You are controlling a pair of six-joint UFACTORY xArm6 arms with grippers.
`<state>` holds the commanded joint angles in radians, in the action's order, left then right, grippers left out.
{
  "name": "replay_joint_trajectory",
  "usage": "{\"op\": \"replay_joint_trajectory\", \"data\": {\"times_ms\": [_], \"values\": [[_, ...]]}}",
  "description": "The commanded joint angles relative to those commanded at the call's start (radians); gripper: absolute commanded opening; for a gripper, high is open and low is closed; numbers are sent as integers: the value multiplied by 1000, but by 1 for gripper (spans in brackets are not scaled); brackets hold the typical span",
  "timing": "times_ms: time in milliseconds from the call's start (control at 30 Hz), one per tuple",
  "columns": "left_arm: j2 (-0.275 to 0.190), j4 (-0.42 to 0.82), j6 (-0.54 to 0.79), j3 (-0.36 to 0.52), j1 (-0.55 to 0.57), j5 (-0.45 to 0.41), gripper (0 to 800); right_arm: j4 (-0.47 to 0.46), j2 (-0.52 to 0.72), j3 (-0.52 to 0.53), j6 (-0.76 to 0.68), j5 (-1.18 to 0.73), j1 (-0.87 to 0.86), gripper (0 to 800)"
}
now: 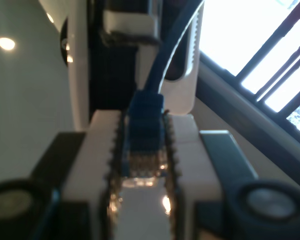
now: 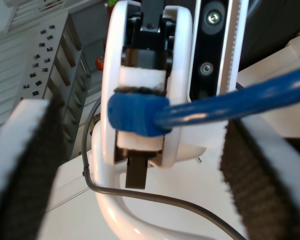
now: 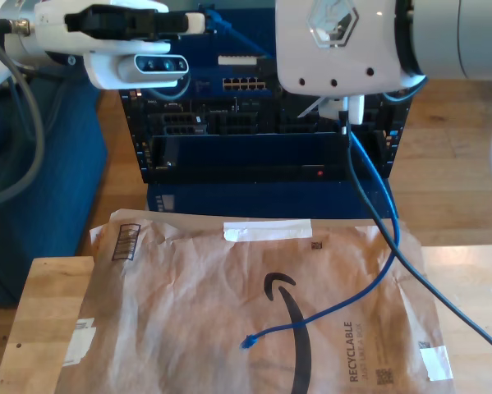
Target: Grab the cable and plug it in
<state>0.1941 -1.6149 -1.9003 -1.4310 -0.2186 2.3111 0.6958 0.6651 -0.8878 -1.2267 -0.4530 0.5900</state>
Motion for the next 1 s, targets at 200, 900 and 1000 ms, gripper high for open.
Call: {"op": "replay_joint_trajectory", "data": {"times_ms": [200, 900, 1000], "values": [[0, -2, 2, 0, 2, 0, 29, 2, 0, 0, 0, 0, 2, 294], [0, -2, 3, -3, 5, 2, 29, 3, 0, -3, -2, 0, 2, 212], [0, -3, 5, -3, 5, 5, 29, 3, 0, -5, -2, 0, 3, 214]]}}
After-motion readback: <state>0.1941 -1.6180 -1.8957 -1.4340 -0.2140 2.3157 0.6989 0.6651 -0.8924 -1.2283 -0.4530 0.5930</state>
